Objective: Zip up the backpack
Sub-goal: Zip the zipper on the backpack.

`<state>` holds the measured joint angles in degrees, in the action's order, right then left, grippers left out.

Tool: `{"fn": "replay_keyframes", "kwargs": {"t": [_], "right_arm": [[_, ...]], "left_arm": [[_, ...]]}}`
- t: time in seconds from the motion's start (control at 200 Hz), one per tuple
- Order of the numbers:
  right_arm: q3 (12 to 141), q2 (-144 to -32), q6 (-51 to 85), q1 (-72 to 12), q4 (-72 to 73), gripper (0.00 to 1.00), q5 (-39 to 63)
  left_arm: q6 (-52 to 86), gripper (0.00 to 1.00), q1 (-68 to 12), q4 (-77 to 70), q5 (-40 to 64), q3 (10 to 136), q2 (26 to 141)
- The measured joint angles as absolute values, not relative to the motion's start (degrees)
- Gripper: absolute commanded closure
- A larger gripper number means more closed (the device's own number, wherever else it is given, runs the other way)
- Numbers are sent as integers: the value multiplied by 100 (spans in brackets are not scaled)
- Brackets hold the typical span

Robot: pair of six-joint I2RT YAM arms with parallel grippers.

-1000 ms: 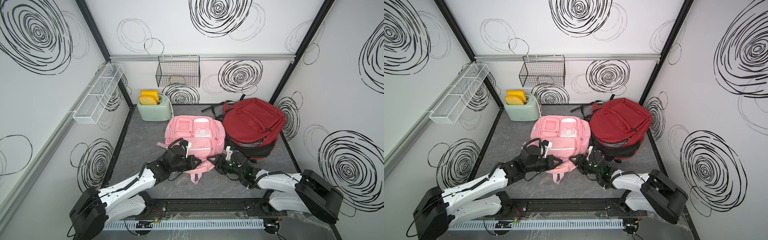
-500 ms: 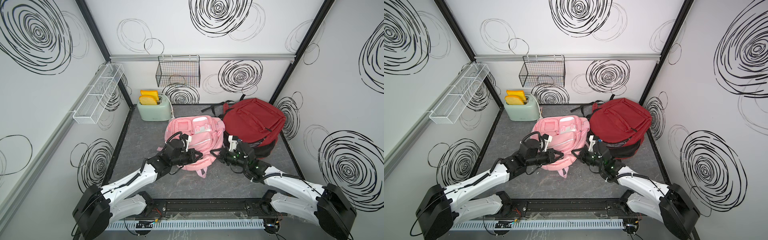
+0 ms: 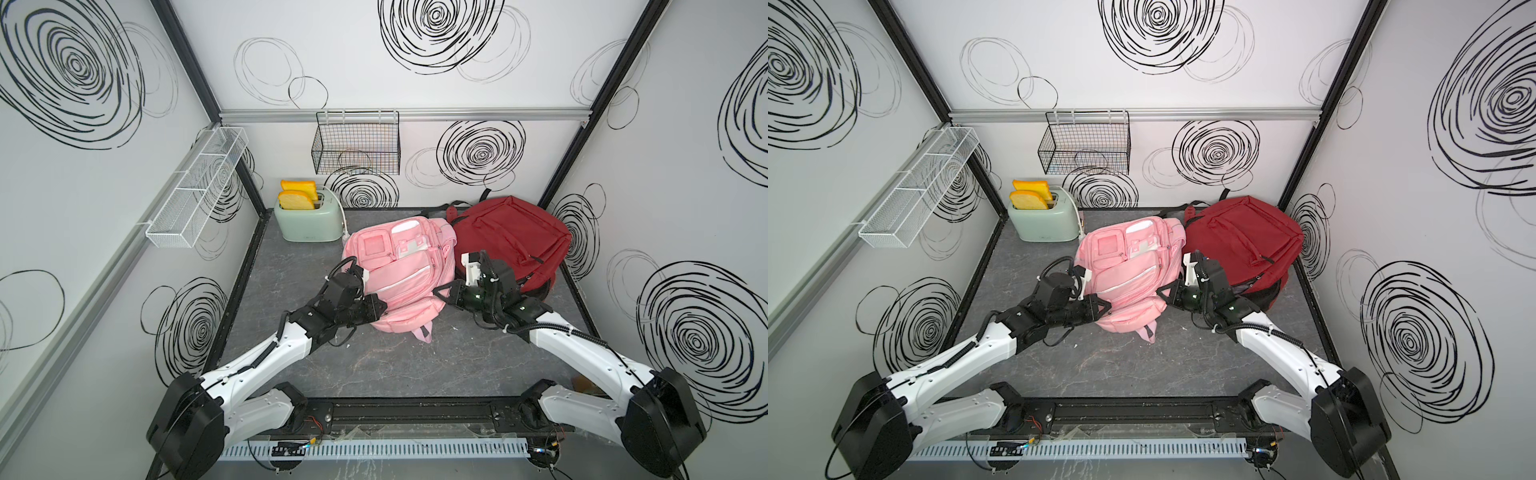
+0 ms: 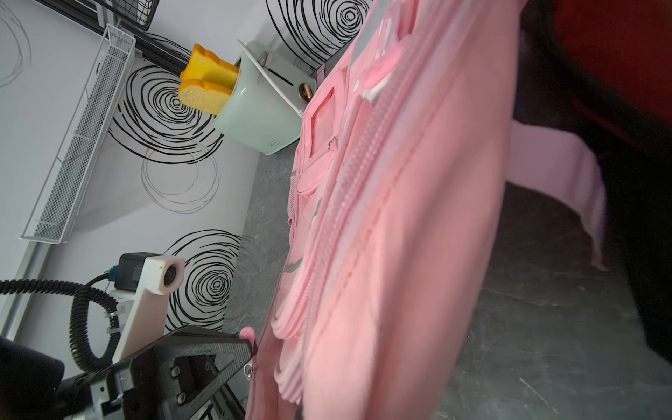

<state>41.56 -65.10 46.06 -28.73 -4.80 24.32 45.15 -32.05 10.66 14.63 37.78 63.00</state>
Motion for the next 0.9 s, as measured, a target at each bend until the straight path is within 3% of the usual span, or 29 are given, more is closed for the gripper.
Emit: {"fn": "replay_keyframes", "kwargs": {"t": [0.235, 0.3, 0.35, 0.435, 0.545, 0.895], "right_arm": [[4794, -7061, 4016, -2244, -1323, 98, 2609], [4917, -7266, 3977, -2198, -1437, 73, 2626], [4934, -7387, 3994, -2169, -1474, 59, 2622], [4904, -7465, 4108, -2097, -1498, 21, 2561], [4685, -7334, 4477, -2174, -1424, 0, 2460], [2803, -5813, 6834, -3557, -847, 1, 1756]], "left_arm": [[4274, 100, -3096, 757, 1260, 3500, 6141], [4318, 100, -3098, 451, 1332, 3323, 6167], [4412, 100, -3133, 226, 1422, 3192, 6254], [4611, 100, -3234, -71, 1529, 3061, 6493], [4886, 100, -3409, -563, 1699, 3041, 6842], [5417, 100, -3841, -1345, 1949, 3190, 7585]]}}
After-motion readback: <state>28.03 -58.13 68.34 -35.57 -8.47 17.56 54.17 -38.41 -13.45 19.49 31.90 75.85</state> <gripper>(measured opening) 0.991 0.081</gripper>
